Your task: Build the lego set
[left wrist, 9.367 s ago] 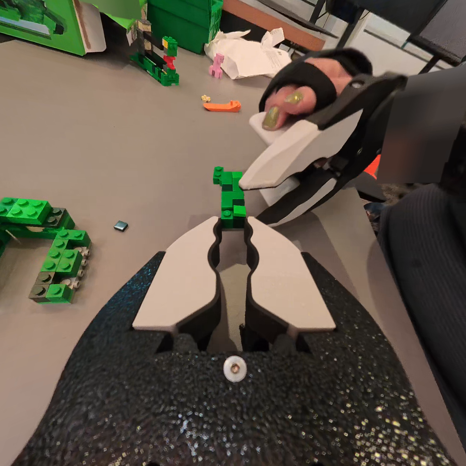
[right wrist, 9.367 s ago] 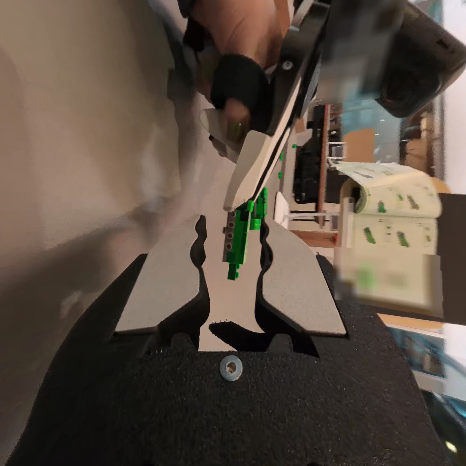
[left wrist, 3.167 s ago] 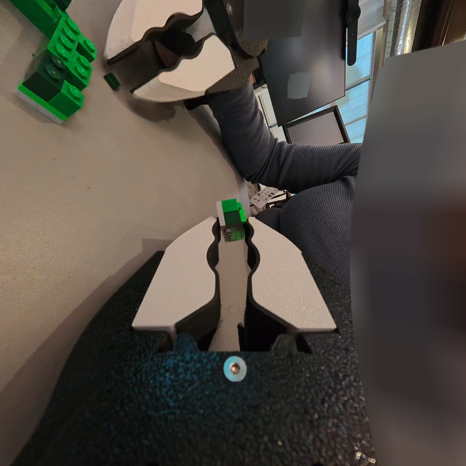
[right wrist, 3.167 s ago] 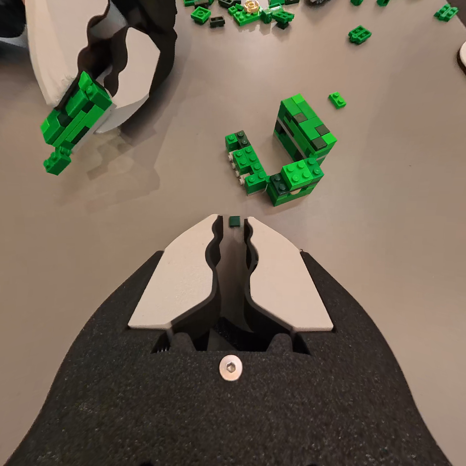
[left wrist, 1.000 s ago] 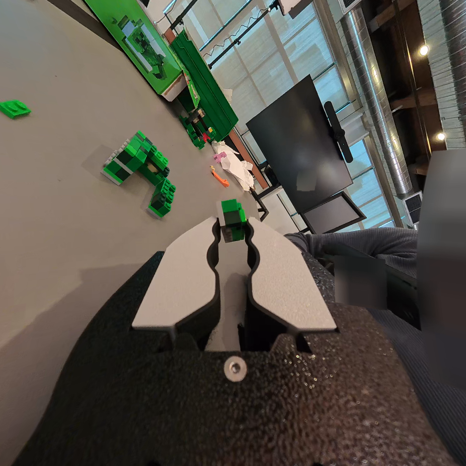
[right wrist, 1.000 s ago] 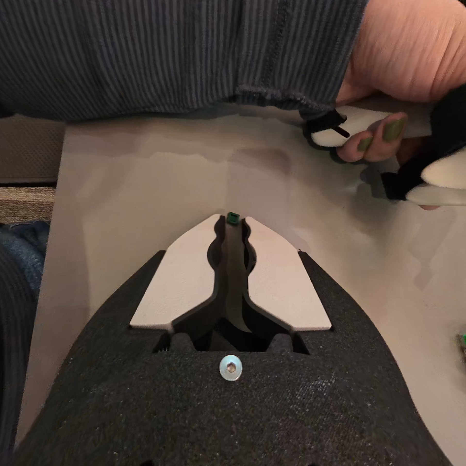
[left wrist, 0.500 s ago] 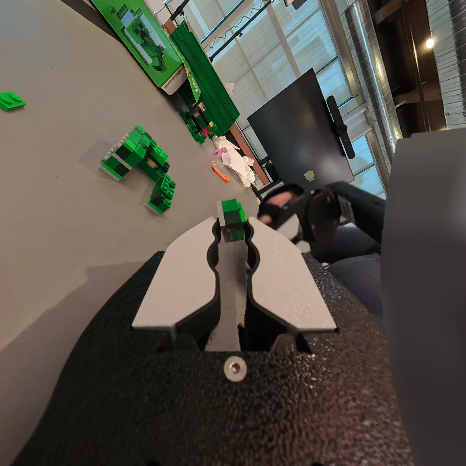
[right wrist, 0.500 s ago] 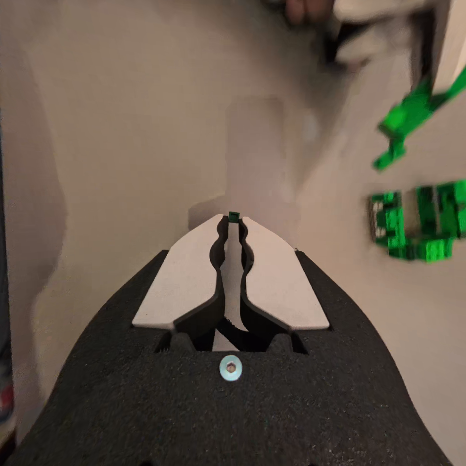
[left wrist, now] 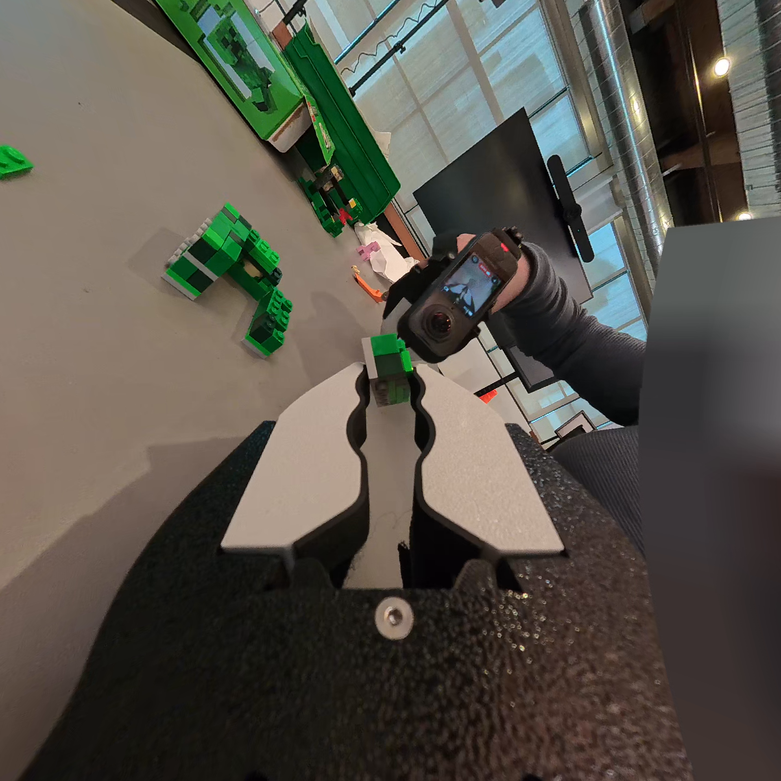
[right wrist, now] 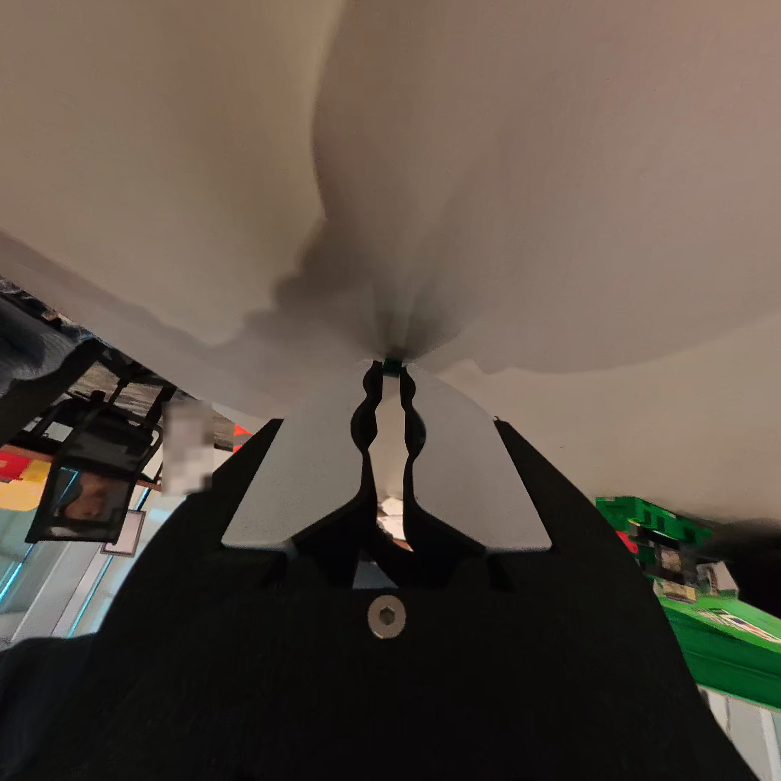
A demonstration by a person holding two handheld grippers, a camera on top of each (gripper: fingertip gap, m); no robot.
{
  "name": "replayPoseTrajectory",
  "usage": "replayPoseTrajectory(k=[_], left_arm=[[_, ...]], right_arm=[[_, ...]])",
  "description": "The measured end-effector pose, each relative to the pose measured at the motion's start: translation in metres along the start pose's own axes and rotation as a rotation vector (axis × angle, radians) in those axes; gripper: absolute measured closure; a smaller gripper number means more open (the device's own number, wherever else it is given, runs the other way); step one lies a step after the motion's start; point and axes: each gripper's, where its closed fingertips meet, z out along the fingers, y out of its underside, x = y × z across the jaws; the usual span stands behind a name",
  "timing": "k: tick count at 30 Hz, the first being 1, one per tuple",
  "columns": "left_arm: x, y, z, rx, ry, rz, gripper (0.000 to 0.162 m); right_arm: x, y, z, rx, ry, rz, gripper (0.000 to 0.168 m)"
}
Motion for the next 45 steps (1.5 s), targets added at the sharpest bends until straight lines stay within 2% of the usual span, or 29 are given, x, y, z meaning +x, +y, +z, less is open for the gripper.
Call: replayPoseTrajectory(k=[5, 8, 11, 14, 16, 19, 21, 24, 27, 39, 41, 45], left_arm=[[0.000, 0.001, 0.000, -0.003, 0.003, -0.002, 0.144], [0.000, 0.001, 0.001, -0.007, 0.003, -0.003, 0.144], [0.000, 0.003, 0.002, -0.015, 0.001, -0.009, 0.144], [0.002, 0.007, 0.005, -0.036, 0.012, -0.028, 0.144], [0.010, 0.013, 0.012, -0.072, 0.064, -0.049, 0.144], [0.037, 0.027, 0.032, -0.140, 0.206, -0.058, 0.145], [0.048, 0.044, 0.046, -0.227, 0.251, -0.062, 0.145], [0.048, 0.074, 0.062, -0.376, 0.242, -0.085, 0.145], [0.047, 0.091, 0.069, -0.458, 0.232, -0.118, 0.145], [0.045, 0.099, 0.070, -0.501, 0.211, -0.130, 0.145], [0.044, 0.101, 0.070, -0.512, 0.203, -0.128, 0.145], [0.045, 0.105, 0.071, -0.534, 0.200, -0.125, 0.145]], right_arm=[[0.011, -0.014, -0.007, 0.038, 0.078, 0.006, 0.160], [0.017, -0.017, -0.015, 0.161, 0.143, 0.020, 0.150], [0.022, -0.017, -0.023, 0.405, 0.185, 0.049, 0.144], [0.021, -0.018, -0.026, 0.723, 0.189, 0.093, 0.145], [0.022, -0.017, -0.025, 0.893, 0.223, 0.128, 0.145], [0.022, -0.014, -0.019, 1.037, 0.283, 0.186, 0.146], [0.019, -0.015, -0.013, 1.089, 0.283, 0.219, 0.146], [0.018, -0.016, -0.009, 1.148, 0.301, 0.246, 0.149], [0.016, -0.016, -0.009, 1.172, 0.288, 0.260, 0.151], [0.019, -0.017, -0.011, 1.159, 0.350, 0.246, 0.161], [0.015, -0.022, -0.023, 1.189, 0.384, 0.201, 0.161], [-0.015, -0.051, -0.079, 1.285, 0.450, -0.012, 0.161]])
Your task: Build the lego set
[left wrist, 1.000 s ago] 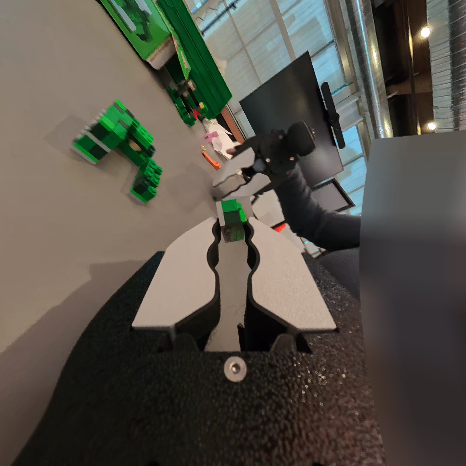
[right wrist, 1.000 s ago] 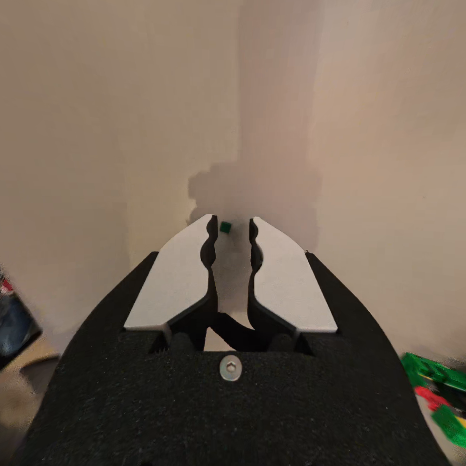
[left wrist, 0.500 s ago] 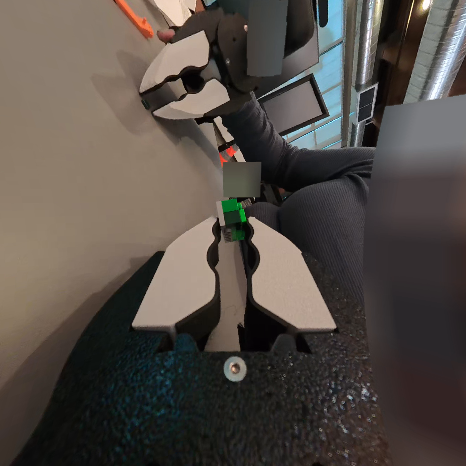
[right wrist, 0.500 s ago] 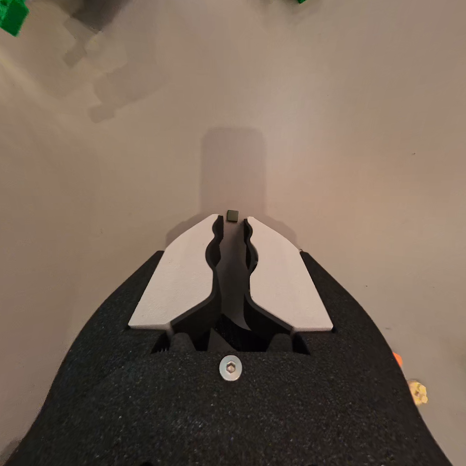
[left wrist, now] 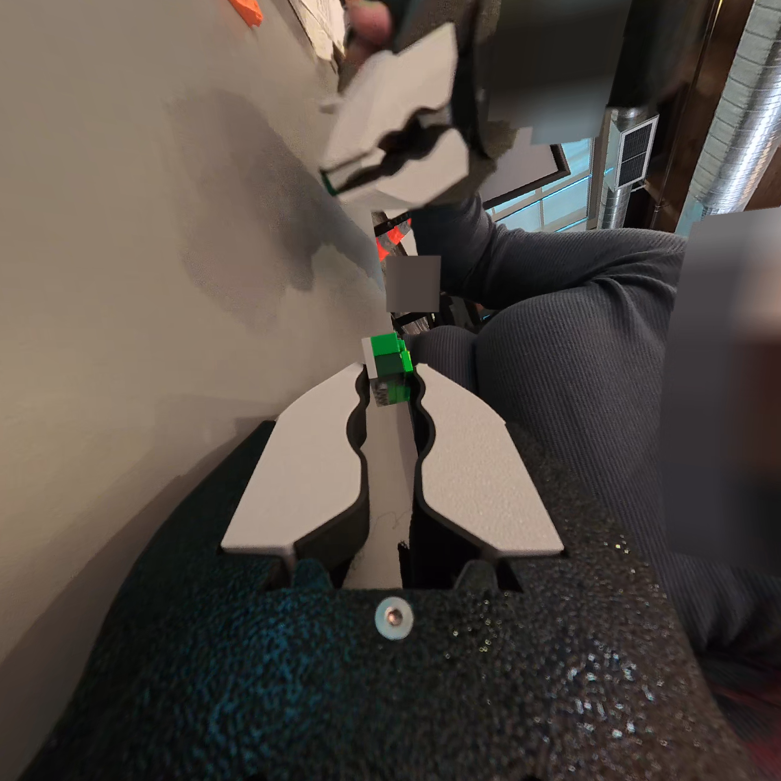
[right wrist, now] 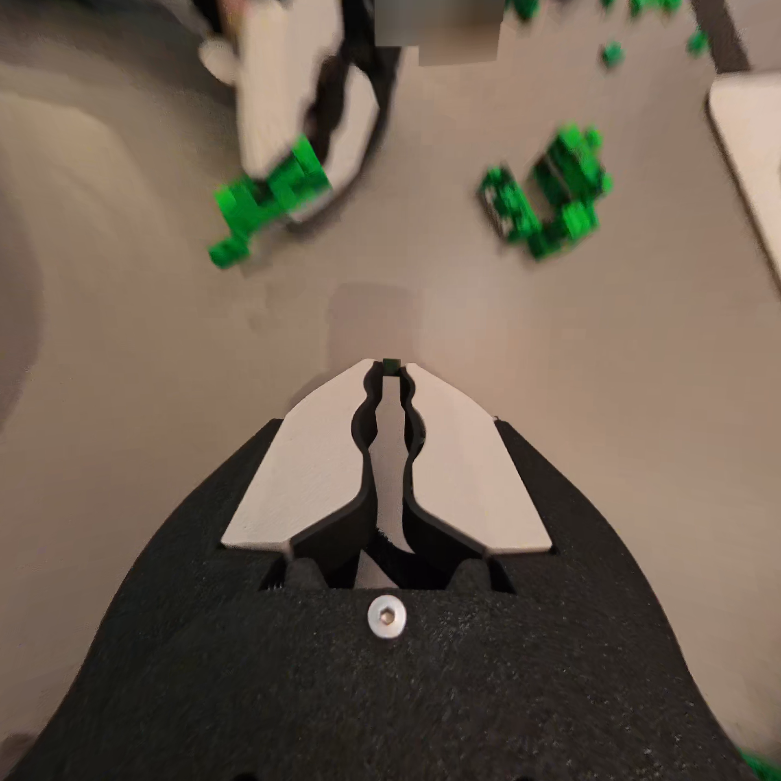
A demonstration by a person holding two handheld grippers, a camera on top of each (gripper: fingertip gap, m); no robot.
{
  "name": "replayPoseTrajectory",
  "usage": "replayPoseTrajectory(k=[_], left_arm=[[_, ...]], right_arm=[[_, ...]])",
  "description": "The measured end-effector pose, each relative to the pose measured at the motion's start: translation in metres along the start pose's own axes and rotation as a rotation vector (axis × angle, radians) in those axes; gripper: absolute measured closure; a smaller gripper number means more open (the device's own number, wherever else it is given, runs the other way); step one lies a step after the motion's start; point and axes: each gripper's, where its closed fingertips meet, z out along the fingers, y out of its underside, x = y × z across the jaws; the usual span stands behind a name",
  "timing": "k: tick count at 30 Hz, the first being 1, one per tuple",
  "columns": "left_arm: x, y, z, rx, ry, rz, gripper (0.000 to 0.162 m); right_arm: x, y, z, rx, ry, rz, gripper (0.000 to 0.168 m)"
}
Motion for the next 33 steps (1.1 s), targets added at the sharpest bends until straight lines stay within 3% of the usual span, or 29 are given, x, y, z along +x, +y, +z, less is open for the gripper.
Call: replayPoseTrajectory(k=[4, 7, 16, 33], left_arm=[[0.000, 0.000, 0.000, 0.002, -0.004, 0.000, 0.145], [0.000, 0.001, 0.001, -0.006, 0.001, 0.003, 0.145], [0.003, 0.003, 0.001, -0.020, 0.014, 0.011, 0.145], [0.004, 0.005, 0.002, -0.033, 0.017, 0.029, 0.145]], right_arm=[[-0.022, -0.047, 0.016, 0.002, -0.037, -0.214, 0.161], [-0.033, -0.062, 0.027, -0.021, -0.058, -0.330, 0.161], [-0.034, -0.068, 0.035, -0.106, -0.094, -0.454, 0.161], [-0.039, -0.074, 0.038, -0.192, -0.158, -0.499, 0.161]])
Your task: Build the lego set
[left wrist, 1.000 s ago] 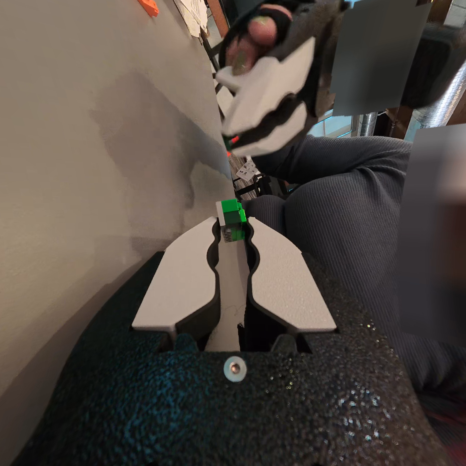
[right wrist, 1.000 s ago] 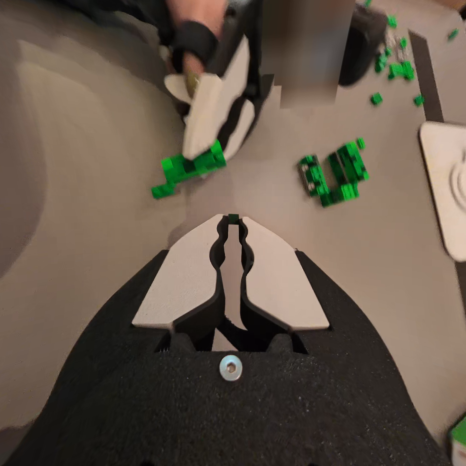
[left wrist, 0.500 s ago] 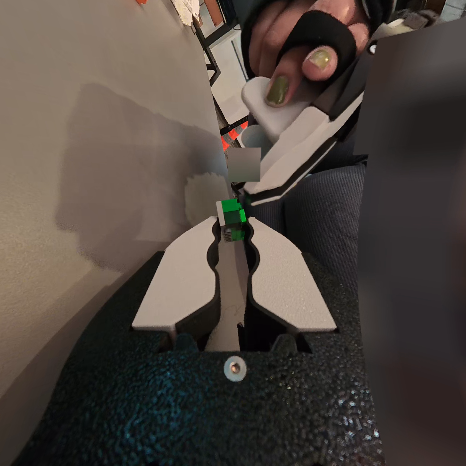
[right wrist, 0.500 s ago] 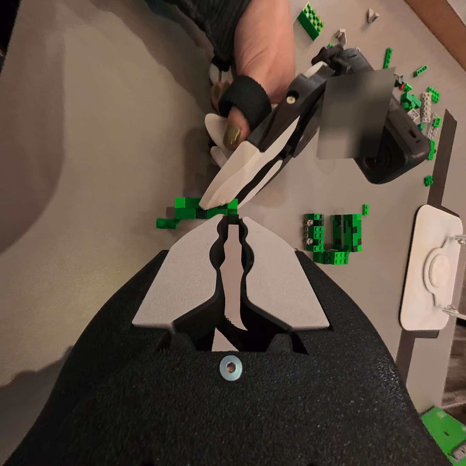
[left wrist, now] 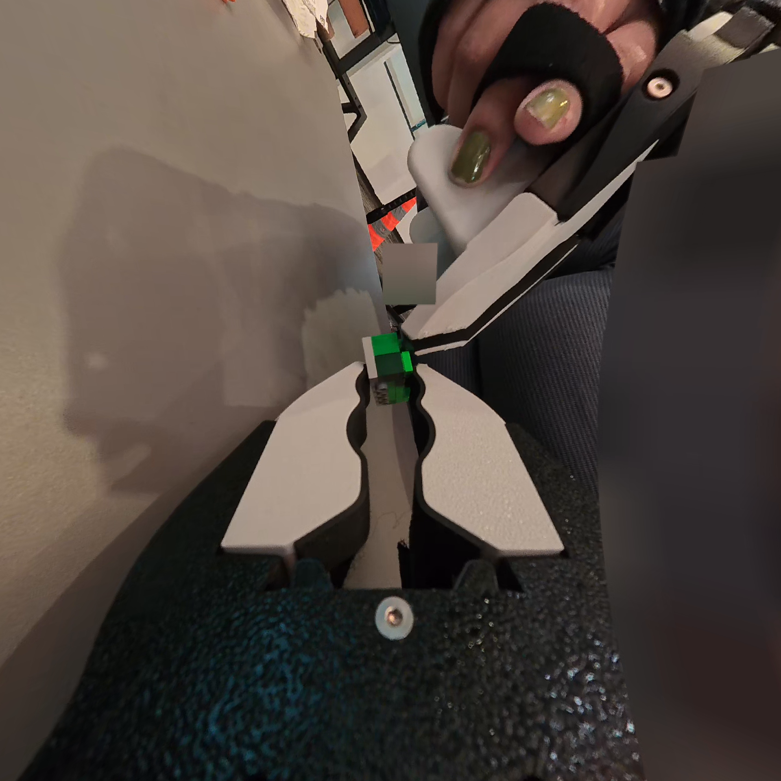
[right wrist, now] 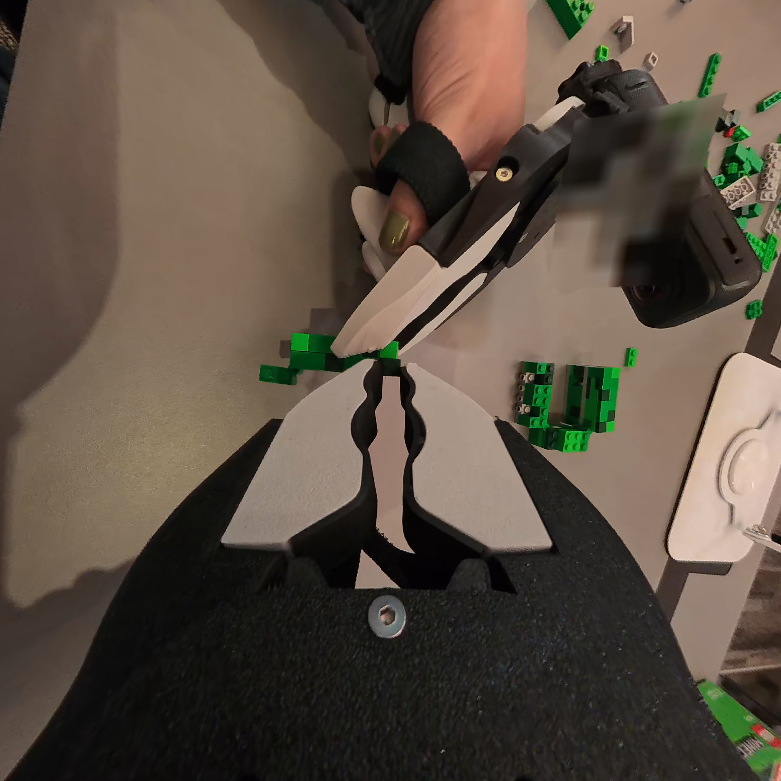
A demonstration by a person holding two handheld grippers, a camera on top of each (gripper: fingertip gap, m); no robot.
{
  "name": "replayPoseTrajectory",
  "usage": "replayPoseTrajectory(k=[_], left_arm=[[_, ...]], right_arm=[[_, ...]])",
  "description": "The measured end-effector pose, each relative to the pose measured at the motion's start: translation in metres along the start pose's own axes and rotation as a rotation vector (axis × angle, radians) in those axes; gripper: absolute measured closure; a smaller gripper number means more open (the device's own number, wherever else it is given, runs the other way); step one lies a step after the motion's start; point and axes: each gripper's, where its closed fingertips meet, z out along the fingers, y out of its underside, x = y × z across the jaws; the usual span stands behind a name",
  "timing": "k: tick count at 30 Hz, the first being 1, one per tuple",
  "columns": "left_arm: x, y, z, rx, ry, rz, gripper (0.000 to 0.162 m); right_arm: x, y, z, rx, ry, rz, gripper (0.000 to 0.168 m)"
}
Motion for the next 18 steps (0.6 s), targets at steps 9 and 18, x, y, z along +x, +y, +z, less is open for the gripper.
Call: replayPoseTrajectory(k=[9, 18], left_arm=[[0.0003, 0.0017, 0.0011, -0.012, 0.001, 0.003, 0.145], [0.0005, 0.0015, 0.0011, -0.010, 0.002, 0.003, 0.145]], right_arm=[[-0.0047, 0.0002, -0.0001, -0.022, -0.028, 0.021, 0.160], [-0.0065, -0.0001, 0.0000, -0.032, -0.043, 0.039, 0.155]])
